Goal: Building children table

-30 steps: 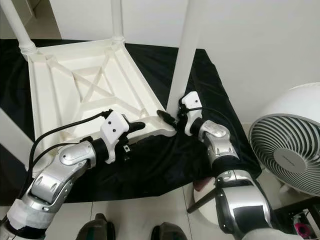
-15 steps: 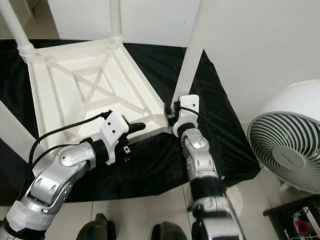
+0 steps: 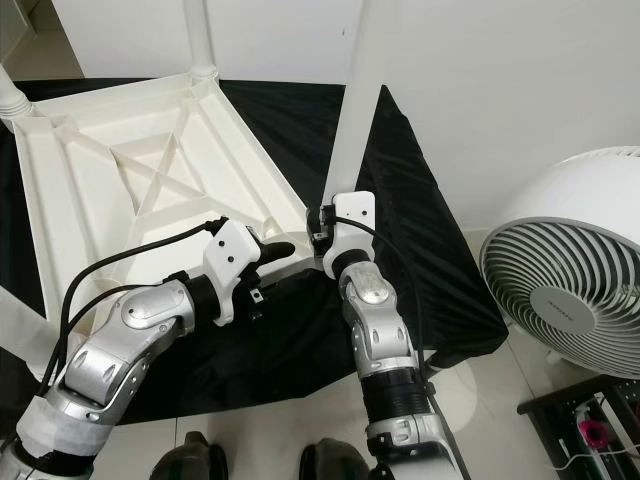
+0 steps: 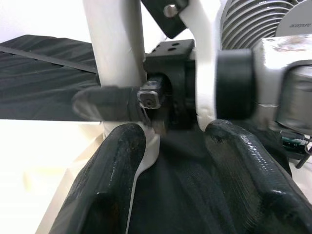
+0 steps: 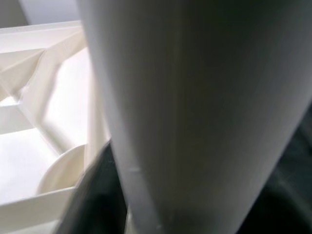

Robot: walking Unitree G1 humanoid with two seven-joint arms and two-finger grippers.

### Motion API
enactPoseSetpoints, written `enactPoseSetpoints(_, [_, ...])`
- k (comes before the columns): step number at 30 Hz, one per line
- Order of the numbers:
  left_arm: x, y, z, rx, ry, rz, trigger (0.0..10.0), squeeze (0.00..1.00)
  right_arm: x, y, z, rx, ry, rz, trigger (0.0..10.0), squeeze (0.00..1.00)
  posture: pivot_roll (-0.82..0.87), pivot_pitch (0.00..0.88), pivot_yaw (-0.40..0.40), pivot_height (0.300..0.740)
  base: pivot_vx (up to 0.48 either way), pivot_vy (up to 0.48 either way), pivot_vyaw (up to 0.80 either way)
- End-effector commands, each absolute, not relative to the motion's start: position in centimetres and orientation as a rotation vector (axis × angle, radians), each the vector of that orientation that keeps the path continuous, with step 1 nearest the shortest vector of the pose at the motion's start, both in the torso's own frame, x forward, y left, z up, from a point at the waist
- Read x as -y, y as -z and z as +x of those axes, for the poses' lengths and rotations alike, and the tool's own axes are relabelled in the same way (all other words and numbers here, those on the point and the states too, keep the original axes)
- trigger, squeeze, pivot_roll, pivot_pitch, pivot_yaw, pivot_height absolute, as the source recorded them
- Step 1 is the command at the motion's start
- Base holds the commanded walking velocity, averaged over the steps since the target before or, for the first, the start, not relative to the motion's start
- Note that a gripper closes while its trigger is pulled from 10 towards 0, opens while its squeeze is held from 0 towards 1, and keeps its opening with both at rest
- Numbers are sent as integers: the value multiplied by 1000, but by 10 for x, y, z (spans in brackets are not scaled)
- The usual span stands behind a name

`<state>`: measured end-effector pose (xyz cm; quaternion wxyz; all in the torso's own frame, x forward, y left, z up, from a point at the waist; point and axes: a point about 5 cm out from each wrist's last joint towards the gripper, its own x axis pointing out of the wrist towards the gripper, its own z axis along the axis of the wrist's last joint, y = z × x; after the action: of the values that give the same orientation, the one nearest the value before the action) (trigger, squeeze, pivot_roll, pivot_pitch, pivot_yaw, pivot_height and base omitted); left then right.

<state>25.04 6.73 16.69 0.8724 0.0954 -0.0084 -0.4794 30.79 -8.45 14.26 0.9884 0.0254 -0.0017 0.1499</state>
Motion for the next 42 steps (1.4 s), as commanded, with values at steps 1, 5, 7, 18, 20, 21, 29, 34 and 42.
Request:
enactPoseSetpoints(1, [-66, -165, 249, 2, 1016, 190, 10000, 0, 67, -133, 299, -63, -406, 71, 10000, 1000, -10, 43, -42, 740, 0, 0, 0])
enactPoseSetpoints(5, [-66, -165, 249, 3, 1014, 190, 10000, 0, 70, -138, 299, -36, -410, 71, 10000, 1000, -12, 42, -43, 740, 0, 0, 0])
enactPoseSetpoints(7, [-66, -165, 250, 3, 1014, 190, 10000, 0, 71, -140, 299, -33, -409, 76, 10000, 1000, -12, 42, -43, 740, 0, 0, 0])
enactPoseSetpoints(18, [-66, -165, 250, 3, 1017, 189, 10000, 0, 111, -149, 299, 29, -620, -46, 10000, 0, -22, 42, -36, 740, 0, 0, 0])
enactPoseSetpoints(20, [-65, -165, 250, 2, 1021, 190, 10000, 0, 124, -149, 300, 30, -717, -97, 10000, 0, -25, 41, -33, 740, 0, 0, 0])
enactPoseSetpoints(21, [-65, -165, 251, 3, 1022, 191, 10000, 0, 131, -149, 303, 24, -735, -115, 10000, 0, -23, 40, -34, 740, 0, 0, 0])
enactPoseSetpoints(29, [-65, -166, 251, 7, 1023, 192, 10000, 0, 147, -148, 317, 15, -813, -153, 10000, 0, -10, 35, -37, 740, 0, 0, 0])
enactPoseSetpoints(34, [-67, -166, 248, 0, 1031, 192, 10000, 0, 140, -143, 330, -18, -903, -141, 10000, 0, 8, 26, -41, 740, 0, 0, 0])
enactPoseSetpoints(42, [-69, -164, 245, -12, 1041, 202, 10000, 0, 132, -137, 339, -37, -951, -145, 0, 0, 30, 15, -45, 740, 0, 0, 0])
